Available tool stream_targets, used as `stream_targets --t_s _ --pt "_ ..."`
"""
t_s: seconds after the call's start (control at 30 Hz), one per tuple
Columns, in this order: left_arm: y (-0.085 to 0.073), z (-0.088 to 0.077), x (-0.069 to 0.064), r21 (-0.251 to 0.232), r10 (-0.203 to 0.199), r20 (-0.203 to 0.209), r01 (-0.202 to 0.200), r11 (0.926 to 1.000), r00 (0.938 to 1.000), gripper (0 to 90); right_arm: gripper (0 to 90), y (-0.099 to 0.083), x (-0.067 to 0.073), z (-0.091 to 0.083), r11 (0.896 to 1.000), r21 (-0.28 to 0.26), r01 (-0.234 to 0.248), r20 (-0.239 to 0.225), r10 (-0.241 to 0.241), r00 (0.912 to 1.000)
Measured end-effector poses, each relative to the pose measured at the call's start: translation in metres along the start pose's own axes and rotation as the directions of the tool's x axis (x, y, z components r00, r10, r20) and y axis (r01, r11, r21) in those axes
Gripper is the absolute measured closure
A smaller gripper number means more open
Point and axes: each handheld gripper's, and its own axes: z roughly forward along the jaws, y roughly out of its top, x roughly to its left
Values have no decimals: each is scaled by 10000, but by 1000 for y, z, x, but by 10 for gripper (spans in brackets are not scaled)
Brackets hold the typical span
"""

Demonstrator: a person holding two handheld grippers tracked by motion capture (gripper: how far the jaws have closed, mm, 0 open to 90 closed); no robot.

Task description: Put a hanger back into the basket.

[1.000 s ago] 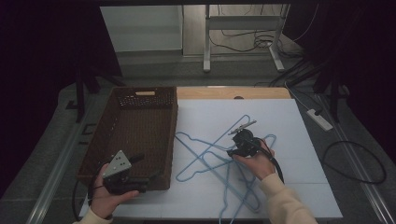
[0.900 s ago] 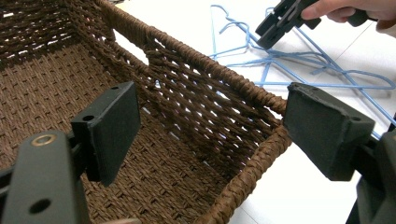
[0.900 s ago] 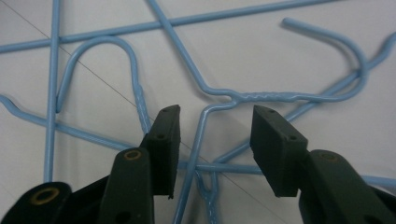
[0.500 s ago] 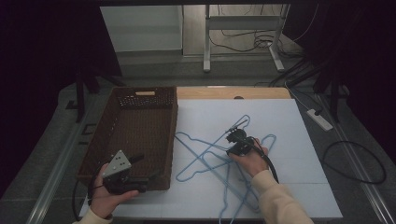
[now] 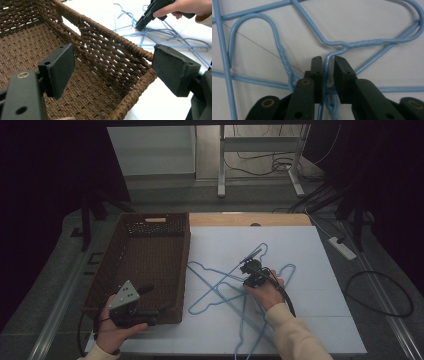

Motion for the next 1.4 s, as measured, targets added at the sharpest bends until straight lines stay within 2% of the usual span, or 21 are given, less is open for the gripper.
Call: stream_targets --t_s 0.03,0.1,0.17,0.2,0.37,0.5,0.6,0.67,0.7,0.77,0.8,0.87,0.9,0.93,1.1,1.23,1.4 --pt "0 0 0 2 1 1 -1 10000 10000 190 831 0 0 0 10000 -44 -54 -62 54 10000" --pt "0 0 0 8 11 1 -11 10000 10000 190 841 0 0 0 9999 -63 -81 -102 81 9999" --pt "0 -1 0 0 0 -2 0 10000 10000 190 870 -2 -1 -1 9985 -300 -459 60 461 9989" --pt "0 -1 0 -21 -3 -12 3 10000 10000 190 870 -2 -1 -1 9985 -300 -459 60 461 9989" --pt "0 -1 1 -12 -30 -47 30 10000 10000 191 873 -6 -4 -10 9945 -781 -694 -290 673 9973" --pt "0 -1 1 -35 -7 -76 6 10000 10000 191 874 -12 -7 -22 9861 -1446 -822 -847 704 9939" --pt "0 -1 0 -49 1 -94 -1 10000 10000 191 876 -20 -12 -32 9755 -1995 -925 -1533 622 9862" --pt "0 -1 0 -49 -1 -88 1 10000 10000 191 876 -22 -13 -35 9729 -2121 -918 -1665 566 9844" --pt "1 -1 0 -48 3 -95 -4 10000 10000 191 877 -27 -15 -40 9662 -2416 -903 -1963 425 9796" --pt "1 -1 0 -45 6 -106 -6 10000 9999 191 877 -30 -16 -42 9624 -2569 -880 -2052 347 9781" --pt "1 -1 0 -43 7 -113 -7 10000 9999 191 877 -32 -17 -45 9570 -2785 -818 -2175 201 9759" --pt "1 -1 0 -33 17 -122 -18 10000 9999 191 878 -38 -21 -52 9402 -3308 -808 -2385 -4 9711" --pt "1 -1 0 -33 17 -122 -18 10000 9999 191 878 -40 -23 -55 9328 -3518 -784 -2609 -173 9652" --pt "1 -1 0 -35 15 -128 -15 10000 9999 191 878 -40 -23 -55 9328 -3518 -784 -2609 -173 9652" --pt "2 -1 -1 -48 28 -149 -29 10000 9999 192 879 -50 -28 -69 9088 -4125 -622 -2949 -686 9531" --pt "3 -1 -1 -70 27 -189 -29 10000 9998 192 880 -58 -33 -78 8942 -4422 -699 -3110 -797 9471" --pt "5 0 -2 -65 30 -230 -31 10000 9997 194 880 -71 -47 -89 8711 -4830 -890 -3307 -873 9397"
